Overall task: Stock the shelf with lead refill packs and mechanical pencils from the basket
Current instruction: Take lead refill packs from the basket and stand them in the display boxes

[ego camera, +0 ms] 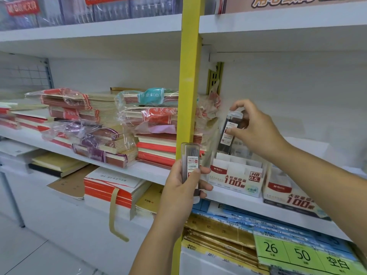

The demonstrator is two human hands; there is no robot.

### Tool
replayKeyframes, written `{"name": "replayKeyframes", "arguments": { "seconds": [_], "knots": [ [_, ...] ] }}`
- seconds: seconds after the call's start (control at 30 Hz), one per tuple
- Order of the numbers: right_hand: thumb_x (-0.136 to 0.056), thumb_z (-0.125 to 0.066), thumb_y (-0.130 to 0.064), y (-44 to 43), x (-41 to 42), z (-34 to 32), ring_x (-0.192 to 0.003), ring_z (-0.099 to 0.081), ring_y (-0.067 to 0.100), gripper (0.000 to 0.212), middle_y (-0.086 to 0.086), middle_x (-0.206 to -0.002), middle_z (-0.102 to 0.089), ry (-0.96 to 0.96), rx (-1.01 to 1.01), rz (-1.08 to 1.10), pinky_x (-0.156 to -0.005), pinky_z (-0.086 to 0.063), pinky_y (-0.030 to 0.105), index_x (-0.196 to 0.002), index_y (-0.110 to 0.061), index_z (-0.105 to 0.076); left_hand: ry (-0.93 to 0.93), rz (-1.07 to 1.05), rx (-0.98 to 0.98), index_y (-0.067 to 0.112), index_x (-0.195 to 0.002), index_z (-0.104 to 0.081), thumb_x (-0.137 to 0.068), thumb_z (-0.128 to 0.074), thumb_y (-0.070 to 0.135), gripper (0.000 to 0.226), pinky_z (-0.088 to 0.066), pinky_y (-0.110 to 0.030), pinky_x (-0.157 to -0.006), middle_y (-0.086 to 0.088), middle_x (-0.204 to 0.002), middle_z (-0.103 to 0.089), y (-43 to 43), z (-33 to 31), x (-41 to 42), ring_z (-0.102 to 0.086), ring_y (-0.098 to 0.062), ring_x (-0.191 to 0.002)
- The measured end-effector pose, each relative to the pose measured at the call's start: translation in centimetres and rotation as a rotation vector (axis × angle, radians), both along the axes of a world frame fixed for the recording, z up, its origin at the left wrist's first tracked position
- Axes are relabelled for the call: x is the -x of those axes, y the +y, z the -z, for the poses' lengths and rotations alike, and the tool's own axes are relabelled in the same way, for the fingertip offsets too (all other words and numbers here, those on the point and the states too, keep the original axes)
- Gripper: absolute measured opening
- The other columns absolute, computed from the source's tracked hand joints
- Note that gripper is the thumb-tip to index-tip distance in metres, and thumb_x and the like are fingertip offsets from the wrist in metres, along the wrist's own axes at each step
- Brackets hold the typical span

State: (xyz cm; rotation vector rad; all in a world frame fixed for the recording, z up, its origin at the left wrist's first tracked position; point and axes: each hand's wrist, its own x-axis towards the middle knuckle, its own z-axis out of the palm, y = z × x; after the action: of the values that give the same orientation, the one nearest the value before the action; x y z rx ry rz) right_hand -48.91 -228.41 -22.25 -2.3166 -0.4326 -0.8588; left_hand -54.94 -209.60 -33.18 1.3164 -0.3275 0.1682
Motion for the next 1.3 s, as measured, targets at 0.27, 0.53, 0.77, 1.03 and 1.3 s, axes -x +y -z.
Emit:
{"name": "replayKeyframes", "arguments": {
  "seconds": [0.27,0.53,0.77,1.03,1.3],
  "knots": [
    [-0.086,-0.071,-0.034,-0.5,-1.0,-0.2,-0.085,-0.057,0.016,0.014,-0.007,-0.091,-0.052,0.08,0.307,0.198,-0.068,-0.043,0.03,-0.099,-0.036,-0.068,0.017,0.104,-0.031,0.041,-0.119,-0.059,-0.102,-0.052,0.031,0.021,-0.062,-0.028,-0.076,0.008,-0.107,-0.076,0.3,0.2,0.2,-0.075,-0.016,-0.094],
    [-0.084,-0.058,-0.049,1.4,4.1,0.1,-0.083,-0.061,-0.001,0.015,-0.019,-0.089,-0.066,0.134,0.126,-0.104,-0.07,-0.05,0.017,-0.097,-0.046,-0.064,-0.059,0.137,-0.052,0.043,-0.111,-0.065,-0.093,-0.062,0.037,0.019,-0.056,-0.023,-0.067,0.003,-0.105,-0.077,0.5,-0.2,0.8,-0.071,-0.015,-0.074],
    [-0.082,-0.074,-0.011,1.9,7.2,1.6,-0.069,-0.067,0.013,0.028,-0.001,-0.081,-0.068,0.297,-0.244,-0.312,-0.062,-0.056,0.023,-0.105,-0.025,-0.066,-0.064,0.178,-0.045,0.042,-0.115,-0.066,-0.095,-0.066,0.029,0.024,-0.052,-0.022,-0.063,-0.003,-0.1,-0.073,0.0,-0.2,1.7,-0.065,-0.011,-0.075],
    [-0.086,-0.071,-0.019,-0.3,9.1,1.5,-0.074,-0.071,0.013,0.02,-0.002,-0.082,-0.074,0.373,-0.168,-0.235,-0.07,-0.058,0.03,-0.1,-0.024,-0.058,-0.024,0.051,0.091,0.036,-0.116,-0.066,-0.095,-0.065,0.027,0.023,-0.051,-0.022,-0.059,-0.004,-0.082,-0.072,1.1,-0.1,1.6,-0.06,-0.011,-0.069],
    [-0.08,-0.076,-0.026,1.0,9.8,1.7,-0.079,-0.065,0.004,0.022,-0.014,-0.089,-0.071,0.309,-0.007,-0.264,-0.075,-0.055,0.023,-0.099,-0.036,-0.07,-0.14,-0.059,-0.066,0.048,-0.102,-0.064,-0.095,-0.065,0.033,0.016,-0.049,-0.018,-0.054,0.005,-0.062,-0.055,1.5,-0.6,1.5,-0.051,-0.007,-0.056]
  ]
}}
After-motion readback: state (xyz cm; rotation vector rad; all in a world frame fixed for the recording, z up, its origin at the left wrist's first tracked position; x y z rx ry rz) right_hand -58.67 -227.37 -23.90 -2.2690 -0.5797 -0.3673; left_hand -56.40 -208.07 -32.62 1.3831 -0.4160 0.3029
